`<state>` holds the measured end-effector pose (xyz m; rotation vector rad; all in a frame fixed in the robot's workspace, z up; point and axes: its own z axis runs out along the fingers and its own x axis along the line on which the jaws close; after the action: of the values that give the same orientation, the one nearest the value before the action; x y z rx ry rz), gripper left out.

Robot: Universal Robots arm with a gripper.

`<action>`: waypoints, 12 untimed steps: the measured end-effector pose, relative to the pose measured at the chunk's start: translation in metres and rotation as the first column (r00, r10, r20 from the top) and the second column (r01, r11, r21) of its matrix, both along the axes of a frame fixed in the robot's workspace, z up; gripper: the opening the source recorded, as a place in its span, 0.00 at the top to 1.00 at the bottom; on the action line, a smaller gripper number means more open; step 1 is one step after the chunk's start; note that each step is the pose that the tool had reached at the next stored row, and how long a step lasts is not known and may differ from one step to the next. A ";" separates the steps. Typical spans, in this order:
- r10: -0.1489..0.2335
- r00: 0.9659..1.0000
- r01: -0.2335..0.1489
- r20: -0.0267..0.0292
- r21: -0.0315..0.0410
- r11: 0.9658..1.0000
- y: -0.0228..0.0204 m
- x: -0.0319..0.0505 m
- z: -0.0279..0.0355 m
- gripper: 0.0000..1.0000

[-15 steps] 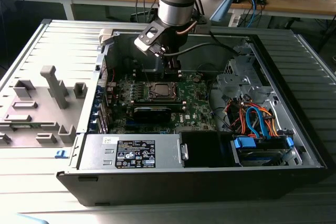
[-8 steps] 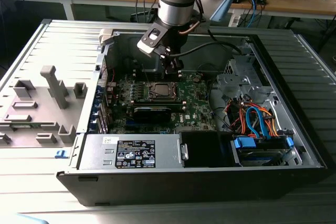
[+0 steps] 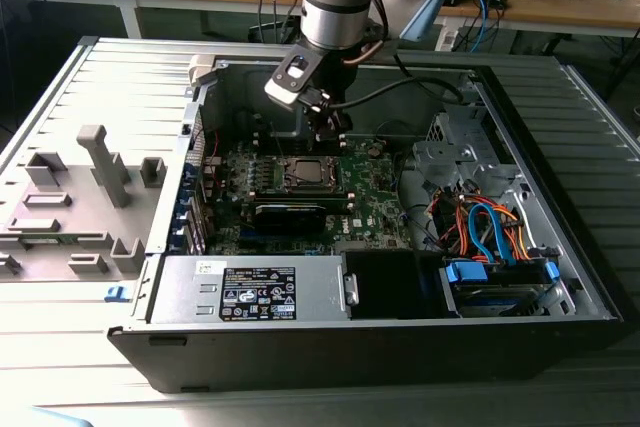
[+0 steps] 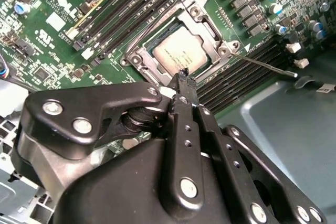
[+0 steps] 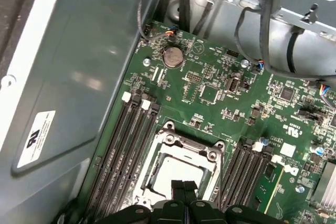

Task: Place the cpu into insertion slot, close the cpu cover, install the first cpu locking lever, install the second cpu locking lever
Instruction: 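Install the first cpu locking lever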

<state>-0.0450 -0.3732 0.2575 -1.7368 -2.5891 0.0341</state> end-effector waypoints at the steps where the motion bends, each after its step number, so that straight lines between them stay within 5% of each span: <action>1: 0.008 1.000 -0.008 0.000 0.000 1.000 0.0000 0.0000 0.0000 0.89; 12: 0.111 0.994 -0.111 0.000 0.000 0.994 0.0000 0.0000 0.0000 0.89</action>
<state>-0.0450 -0.3732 0.2576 -1.5905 -2.6829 0.0362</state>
